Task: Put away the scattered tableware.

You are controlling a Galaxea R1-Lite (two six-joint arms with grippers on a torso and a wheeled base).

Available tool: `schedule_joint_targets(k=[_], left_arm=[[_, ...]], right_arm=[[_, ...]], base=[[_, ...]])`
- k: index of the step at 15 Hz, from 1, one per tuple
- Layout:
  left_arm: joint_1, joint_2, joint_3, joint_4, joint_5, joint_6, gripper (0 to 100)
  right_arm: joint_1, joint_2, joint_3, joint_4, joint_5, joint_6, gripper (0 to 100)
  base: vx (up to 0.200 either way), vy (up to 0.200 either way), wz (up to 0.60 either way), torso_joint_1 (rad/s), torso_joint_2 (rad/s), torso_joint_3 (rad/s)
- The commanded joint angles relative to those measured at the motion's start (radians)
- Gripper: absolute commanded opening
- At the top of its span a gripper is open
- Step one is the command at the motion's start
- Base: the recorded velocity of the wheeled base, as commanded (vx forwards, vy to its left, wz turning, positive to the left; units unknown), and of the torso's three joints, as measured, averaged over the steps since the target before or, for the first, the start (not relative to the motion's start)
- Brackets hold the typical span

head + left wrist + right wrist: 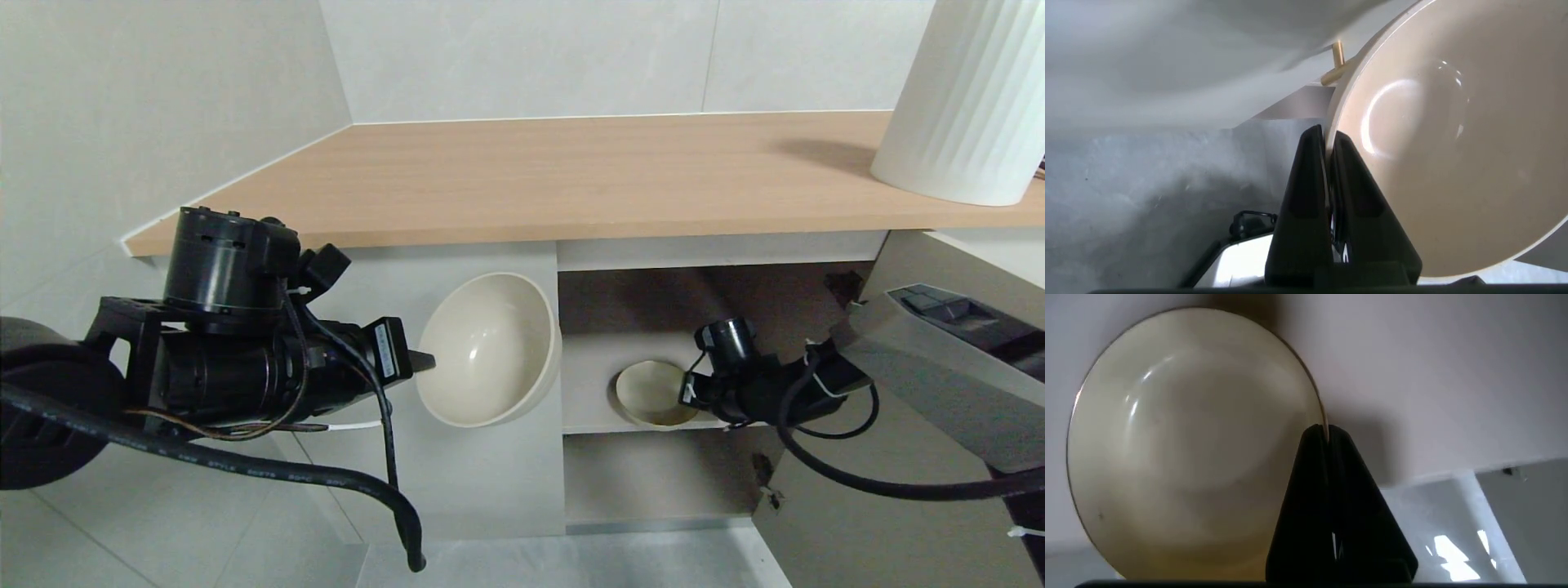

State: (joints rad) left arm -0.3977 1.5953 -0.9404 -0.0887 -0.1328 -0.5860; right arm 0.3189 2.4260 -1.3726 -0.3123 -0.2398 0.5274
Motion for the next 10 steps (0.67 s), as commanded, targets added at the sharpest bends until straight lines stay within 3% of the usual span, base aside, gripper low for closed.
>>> schedule_joint_targets(k=[1, 10], left_arm=[[0.0, 0.003, 0.0, 0.0, 0.001, 0.0, 0], [0.0, 0.011, 0.002, -0.002, 0.004, 0.014, 0]], right_arm=[[-0.011, 0.038, -0.04, 0.001, -0.013, 0.026, 0], [-0.034, 0.07, -0.131, 0.004, -0.047, 0.059, 0]], base=[[0.0, 0.0, 0.0, 0.0, 0.0, 0.0], [0.0, 0.0, 0.0, 0.0, 0.0, 0.0]])
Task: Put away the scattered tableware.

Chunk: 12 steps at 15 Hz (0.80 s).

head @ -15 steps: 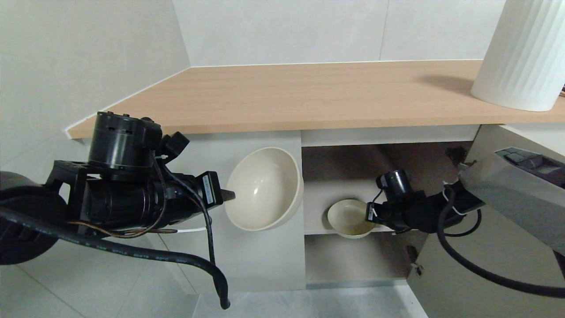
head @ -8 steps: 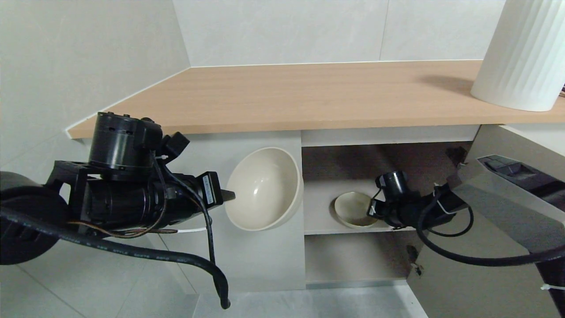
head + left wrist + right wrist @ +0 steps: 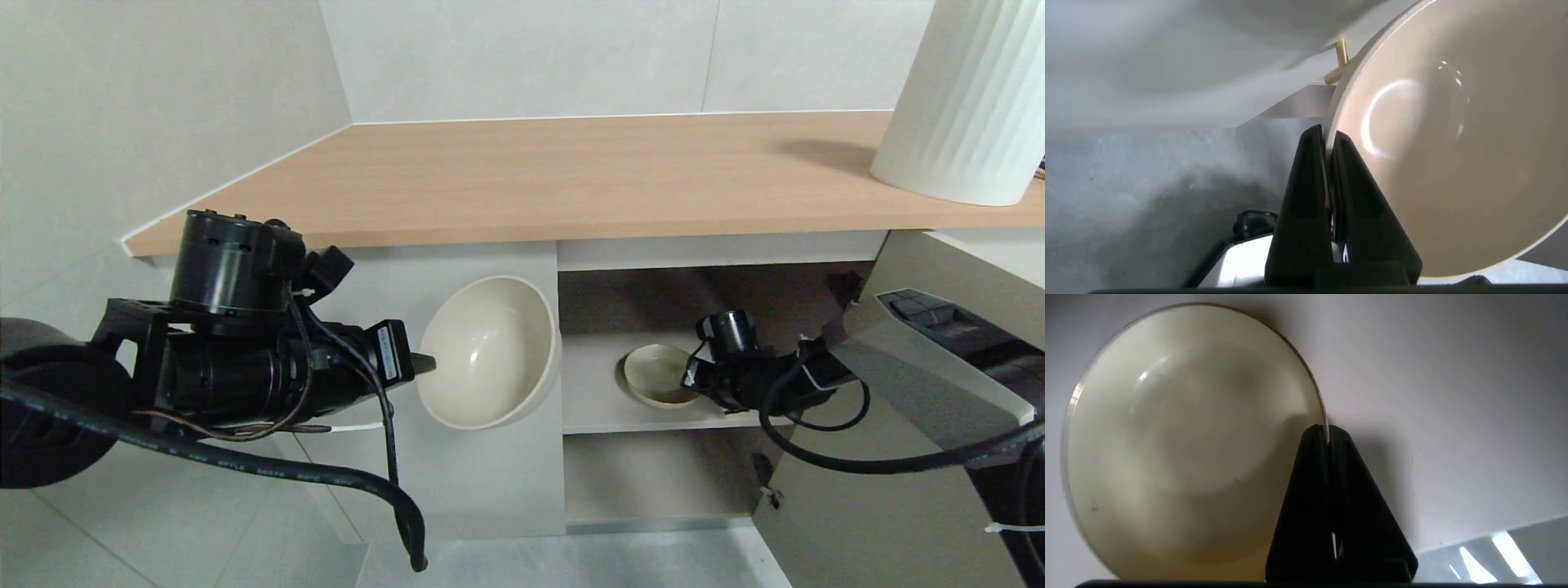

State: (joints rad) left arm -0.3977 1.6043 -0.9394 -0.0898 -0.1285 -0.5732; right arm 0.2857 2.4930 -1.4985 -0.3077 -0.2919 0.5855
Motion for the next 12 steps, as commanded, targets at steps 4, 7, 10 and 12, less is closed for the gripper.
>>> schedule_joint_targets(k=[4, 7, 10, 12], left_arm=[[-0.001, 0.016, 0.001, -0.002, 0.003, 0.003, 0], [-0.043, 0.046, 0.01, 0.005, 0.021, 0.004, 0], [-0.096, 0.117, 0.014, 0.05, 0.089, 0.032, 0], [-0.139, 0.186, 0.016, 0.056, 0.173, 0.032, 0]], right_arm=[[0.0, -0.011, 0.001, -0.002, -0.006, 0.002, 100], [0.004, -0.112, 0.086, 0.002, 0.016, 0.011, 100], [0.032, -0.299, 0.244, 0.004, 0.191, 0.0, 100], [0.081, -0.451, 0.362, 0.004, 0.316, -0.059, 100]], base=[[0.0, 0.0, 0.0, 0.0, 0.0, 0.0], [0.0, 0.0, 0.0, 0.0, 0.0, 0.0], [0.0, 0.0, 0.0, 0.0, 0.0, 0.0], [0.0, 0.0, 0.0, 0.0, 0.0, 0.0]])
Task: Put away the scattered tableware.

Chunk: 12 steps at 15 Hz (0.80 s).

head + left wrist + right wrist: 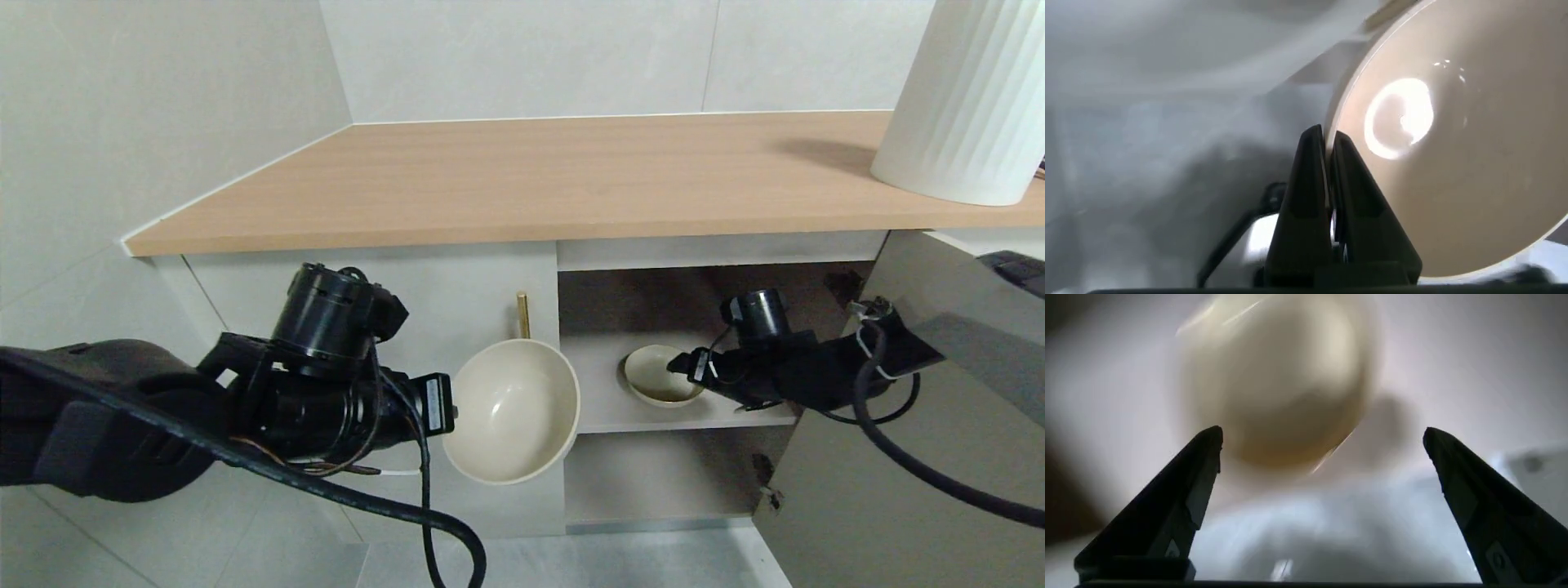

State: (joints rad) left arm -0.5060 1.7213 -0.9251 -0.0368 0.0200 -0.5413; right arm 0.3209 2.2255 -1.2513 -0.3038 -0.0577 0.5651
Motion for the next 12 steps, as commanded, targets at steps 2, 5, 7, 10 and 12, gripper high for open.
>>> schedule_joint_targets(k=[2, 5, 7, 10, 12], left_arm=[[-0.077, 0.107, 0.023, 0.008, 0.067, 0.0, 0], [-0.126, 0.173, 0.031, 0.009, 0.121, 0.0, 0], [-0.137, 0.228, 0.028, 0.008, 0.164, 0.0, 0], [-0.158, 0.256, 0.022, 0.005, 0.187, 0.0, 0], [-0.163, 0.242, 0.02, 0.005, 0.187, 0.0, 0]], right_arm=[[0.104, -0.268, 0.182, 0.0, 0.111, -0.088, 100], [0.215, -0.377, 0.266, 0.02, 0.114, -0.169, 100], [0.293, -0.442, 0.303, 0.066, 0.116, -0.205, 100], [0.373, -0.458, 0.334, 0.111, 0.116, -0.257, 100], [0.409, -0.423, 0.334, 0.127, 0.108, -0.266, 100]], base=[[0.0, 0.0, 0.0, 0.0, 0.0, 0.0], [0.0, 0.0, 0.0, 0.0, 0.0, 0.0], [0.0, 0.0, 0.0, 0.0, 0.0, 0.0], [0.0, 0.0, 0.0, 0.0, 0.0, 0.0], [0.0, 0.0, 0.0, 0.0, 0.0, 0.0]])
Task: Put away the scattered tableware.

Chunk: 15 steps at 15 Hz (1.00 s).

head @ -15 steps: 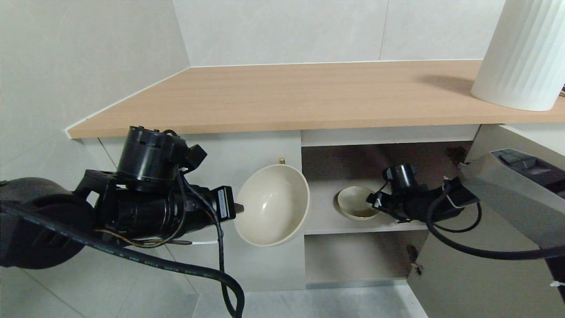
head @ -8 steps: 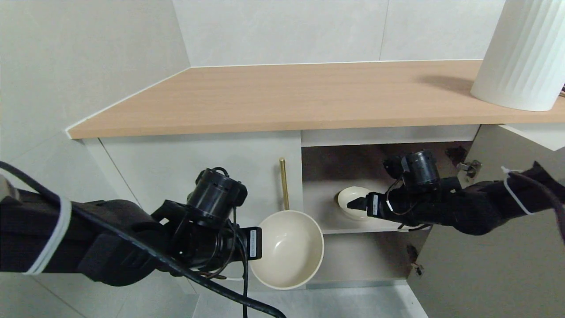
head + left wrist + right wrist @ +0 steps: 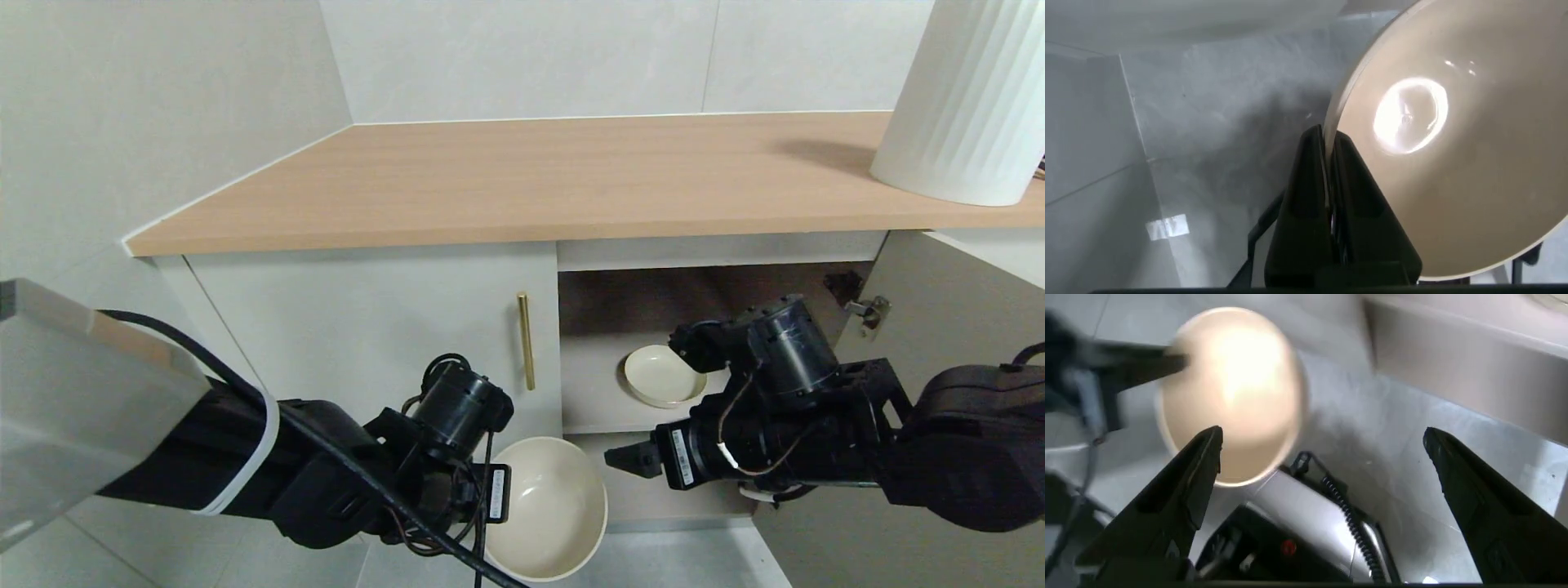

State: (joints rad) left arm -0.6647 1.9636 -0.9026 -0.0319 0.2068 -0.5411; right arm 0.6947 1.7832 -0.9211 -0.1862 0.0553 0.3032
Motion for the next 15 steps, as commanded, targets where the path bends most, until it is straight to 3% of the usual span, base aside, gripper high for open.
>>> schedule_joint_targets(k=[1, 15], left_arm=[[-0.004, -0.006, -0.002, 0.0, 0.0, 0.0, 0], [-0.044, -0.065, 0.001, 0.007, 0.002, 0.0, 0]], right_arm=[[0.04, 0.039, 0.001, 0.01, -0.011, -0.004, 100], [0.048, 0.206, -0.062, -0.001, -0.129, 0.007, 100]], base=[[0.0, 0.0, 0.0, 0.0, 0.0, 0.0], [0.0, 0.0, 0.0, 0.0, 0.0, 0.0]])
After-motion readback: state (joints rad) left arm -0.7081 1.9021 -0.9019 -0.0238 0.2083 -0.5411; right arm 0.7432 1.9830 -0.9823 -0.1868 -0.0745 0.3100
